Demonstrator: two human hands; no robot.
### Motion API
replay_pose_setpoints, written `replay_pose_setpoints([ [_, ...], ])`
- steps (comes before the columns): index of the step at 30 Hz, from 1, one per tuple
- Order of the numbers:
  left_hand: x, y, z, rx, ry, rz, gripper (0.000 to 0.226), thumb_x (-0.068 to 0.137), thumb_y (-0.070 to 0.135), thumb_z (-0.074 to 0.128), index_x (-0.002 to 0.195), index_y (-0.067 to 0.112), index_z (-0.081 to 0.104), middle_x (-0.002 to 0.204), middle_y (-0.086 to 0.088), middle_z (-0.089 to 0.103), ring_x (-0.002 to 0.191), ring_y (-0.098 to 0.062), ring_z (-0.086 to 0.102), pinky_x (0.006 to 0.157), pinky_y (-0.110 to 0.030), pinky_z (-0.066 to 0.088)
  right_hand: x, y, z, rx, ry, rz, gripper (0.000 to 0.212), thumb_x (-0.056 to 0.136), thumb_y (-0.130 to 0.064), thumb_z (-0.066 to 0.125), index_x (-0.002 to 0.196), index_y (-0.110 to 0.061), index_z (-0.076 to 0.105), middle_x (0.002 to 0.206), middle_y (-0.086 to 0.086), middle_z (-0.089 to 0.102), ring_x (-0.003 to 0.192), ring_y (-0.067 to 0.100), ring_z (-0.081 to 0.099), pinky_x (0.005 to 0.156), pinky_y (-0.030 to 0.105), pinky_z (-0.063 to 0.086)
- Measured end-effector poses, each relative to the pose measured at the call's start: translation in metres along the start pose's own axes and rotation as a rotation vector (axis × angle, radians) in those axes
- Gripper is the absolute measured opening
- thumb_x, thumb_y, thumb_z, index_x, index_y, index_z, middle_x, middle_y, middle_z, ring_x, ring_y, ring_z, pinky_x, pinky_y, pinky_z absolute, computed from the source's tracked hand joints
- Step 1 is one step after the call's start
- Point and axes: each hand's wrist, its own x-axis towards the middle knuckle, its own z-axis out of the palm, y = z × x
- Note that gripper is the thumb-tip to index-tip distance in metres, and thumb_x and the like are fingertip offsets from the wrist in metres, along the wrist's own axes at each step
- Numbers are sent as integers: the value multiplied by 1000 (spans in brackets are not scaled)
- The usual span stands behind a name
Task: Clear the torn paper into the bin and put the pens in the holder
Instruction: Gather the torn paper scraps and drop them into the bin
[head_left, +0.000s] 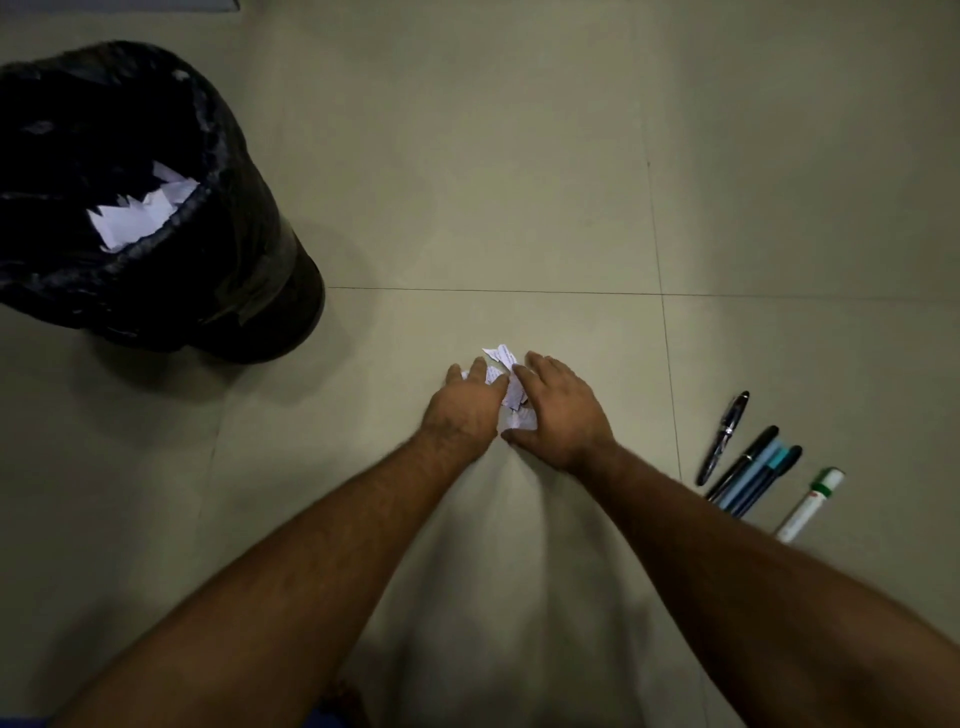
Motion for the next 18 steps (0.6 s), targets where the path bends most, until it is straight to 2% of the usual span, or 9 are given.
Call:
replay_pose_setpoints([
  [3, 0, -5, 8, -71, 174, 27, 44, 95, 27, 52, 139, 24, 44, 146, -8, 37, 129, -35, 44, 88, -37, 48, 9, -2, -3, -49, 97, 25, 90, 68, -66, 57, 141, -15, 46, 132, 10, 54, 107, 33, 58, 85, 40, 48],
  [5, -3, -7, 12, -200, 254, -17, 54, 95, 29, 54, 146, 22, 37, 153, -13, 29, 130, -34, 43, 91, -39, 49, 14, -4, -6, -76, 140, 108, 94, 64, -73, 62, 141, -21, 46, 119, 7, 56, 95, 30, 58, 72, 37, 49],
  [7, -6, -9, 14, -262, 226, -75, 73, 90, 29, 62, 152, 18, 26, 155, -17, 25, 133, -34, 39, 100, -40, 44, 16, -7, -11, -61, 62, 183, 101, 62, -73, 69, 146, -26, 38, 121, 8, 51, 99, 30, 55, 73, 38, 51],
  [8, -5, -9, 13, -233, 206, -77, 75, 87, 29, 65, 151, 19, 27, 150, -16, 33, 129, -33, 42, 99, -38, 44, 16, -9, -13, -30, 3, 198, 99, 64, -68, 72, 147, -29, 35, 122, 9, 48, 101, 31, 54, 76, 39, 52],
  [11, -2, -6, 11, -153, 222, -51, 65, 87, 32, 64, 145, 24, 36, 129, -9, 49, 113, -30, 49, 86, -37, 50, 18, -15, -15, 59, -50, 165, 88, 69, -54, 76, 146, -33, 37, 117, 10, 47, 97, 34, 57, 76, 38, 51],
  [14, 2, 1, 10, -133, 232, -78, 53, 92, 31, 58, 142, 24, 43, 130, -6, 51, 112, -29, 49, 79, -36, 50, 23, -18, -11, 119, -41, 170, 70, 77, -49, 72, 140, -31, 48, 113, 12, 49, 93, 35, 58, 75, 36, 50],
  [18, 2, 8, 14, -118, 291, -88, 43, 100, 27, 45, 143, 21, 44, 135, -3, 53, 112, -27, 53, 83, -34, 50, 21, -22, -9, 208, -1, 153, 35, 92, -31, 58, 124, -21, 65, 107, 14, 53, 88, 33, 60, 73, 34, 50],
])
